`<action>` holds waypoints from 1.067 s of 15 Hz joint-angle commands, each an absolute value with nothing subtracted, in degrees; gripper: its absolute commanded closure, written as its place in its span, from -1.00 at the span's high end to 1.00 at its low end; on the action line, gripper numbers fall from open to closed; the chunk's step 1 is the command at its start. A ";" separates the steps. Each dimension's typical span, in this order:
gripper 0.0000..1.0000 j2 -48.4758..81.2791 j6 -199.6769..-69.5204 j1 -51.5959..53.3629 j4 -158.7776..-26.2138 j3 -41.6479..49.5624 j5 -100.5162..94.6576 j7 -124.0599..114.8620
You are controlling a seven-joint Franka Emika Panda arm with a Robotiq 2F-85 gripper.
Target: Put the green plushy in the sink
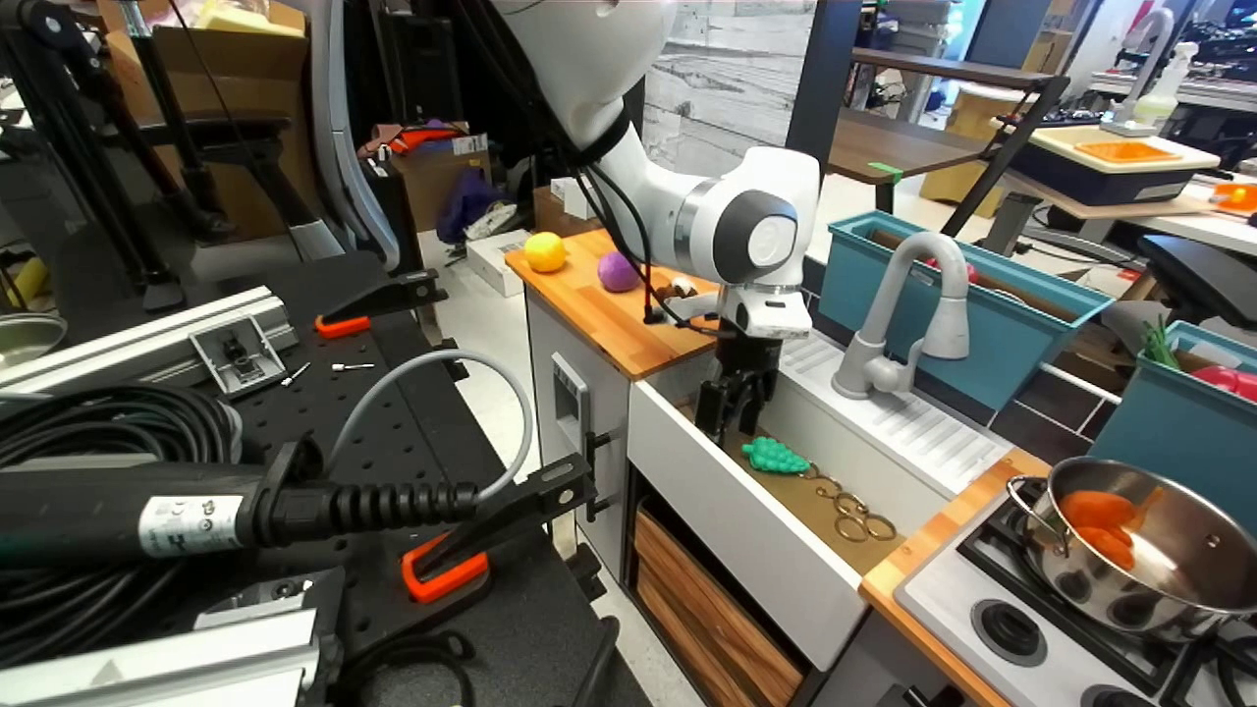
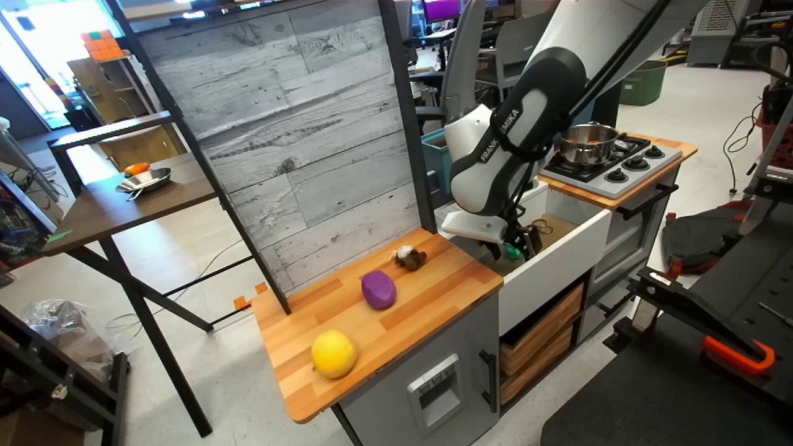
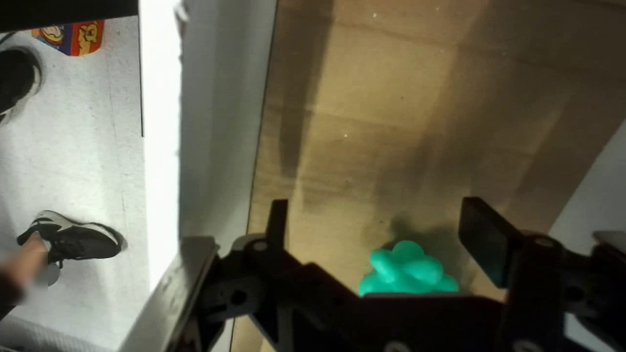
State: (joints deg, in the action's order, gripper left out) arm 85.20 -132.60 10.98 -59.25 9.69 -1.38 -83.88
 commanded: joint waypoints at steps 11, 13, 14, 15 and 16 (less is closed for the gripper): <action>1.00 54.13 -133.94 7.34 -87.61 -2.38 1.78 -55.60; 1.00 47.97 -131.75 6.98 -92.93 -3.61 2.99 -49.67; 1.00 44.66 -130.45 6.82 -95.88 -4.14 3.91 -46.66; 1.00 41.60 -128.82 6.78 -98.62 -4.45 4.64 -43.72; 1.00 38.55 -126.87 6.76 -101.13 -4.71 5.33 -40.95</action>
State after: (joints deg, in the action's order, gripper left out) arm 48.89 -130.30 7.97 -90.56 -3.06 2.95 -49.03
